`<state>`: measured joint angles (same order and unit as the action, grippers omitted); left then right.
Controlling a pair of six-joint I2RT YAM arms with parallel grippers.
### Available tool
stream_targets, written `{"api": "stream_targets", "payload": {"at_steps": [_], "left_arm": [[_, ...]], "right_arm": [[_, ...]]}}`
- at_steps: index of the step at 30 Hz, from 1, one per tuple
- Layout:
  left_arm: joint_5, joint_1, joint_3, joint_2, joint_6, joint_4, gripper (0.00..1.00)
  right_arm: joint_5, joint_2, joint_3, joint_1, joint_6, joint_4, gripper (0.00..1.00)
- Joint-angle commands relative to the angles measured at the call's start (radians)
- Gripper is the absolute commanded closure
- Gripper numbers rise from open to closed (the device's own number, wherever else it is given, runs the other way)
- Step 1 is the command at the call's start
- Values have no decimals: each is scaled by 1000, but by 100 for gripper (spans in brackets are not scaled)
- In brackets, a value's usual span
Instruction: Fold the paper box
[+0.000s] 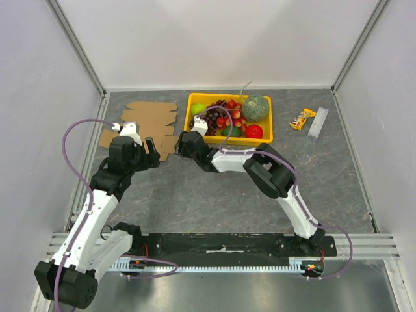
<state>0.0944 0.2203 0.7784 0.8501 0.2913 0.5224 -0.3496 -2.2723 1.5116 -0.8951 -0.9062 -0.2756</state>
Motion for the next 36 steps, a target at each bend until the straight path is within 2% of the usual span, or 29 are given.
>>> {"api": "stream_targets", "payload": {"at_steps": [1, 8, 12, 15, 17, 23, 27, 31, 33, 36], "left_arm": [[-12, 1, -4, -14, -38, -10, 19], [-10, -1, -5, -14, -37, -12, 19], [-4, -2, -4, -14, -38, -12, 19], [2, 1, -4, -17, -37, -10, 21], [5, 1, -4, -19, -37, -13, 22], [5, -1, -7, -43, -35, -22, 28], [-12, -1, -14, -95, -43, -44, 32], [-47, -1, -40, -190, -63, -97, 30], [-83, -1, -54, -235, -61, -130, 26], [-169, -1, -51, -272, -63, -174, 23]], "right_arm": [[-38, -42, 56, -10, -22, -23, 42], [3, -82, 61, -13, -2, -118, 58], [52, -81, 50, -15, 33, -178, 74], [104, -61, 36, -15, 69, -203, 92], [158, -40, 30, -16, 107, -205, 99], [245, 92, -31, -16, 219, -131, 100], [302, 193, -11, -15, 389, 36, 100], [385, 315, -19, 2, 532, 191, 100], [415, 371, -14, 21, 608, 272, 100], [436, 456, -7, 54, 728, 465, 100]]}}
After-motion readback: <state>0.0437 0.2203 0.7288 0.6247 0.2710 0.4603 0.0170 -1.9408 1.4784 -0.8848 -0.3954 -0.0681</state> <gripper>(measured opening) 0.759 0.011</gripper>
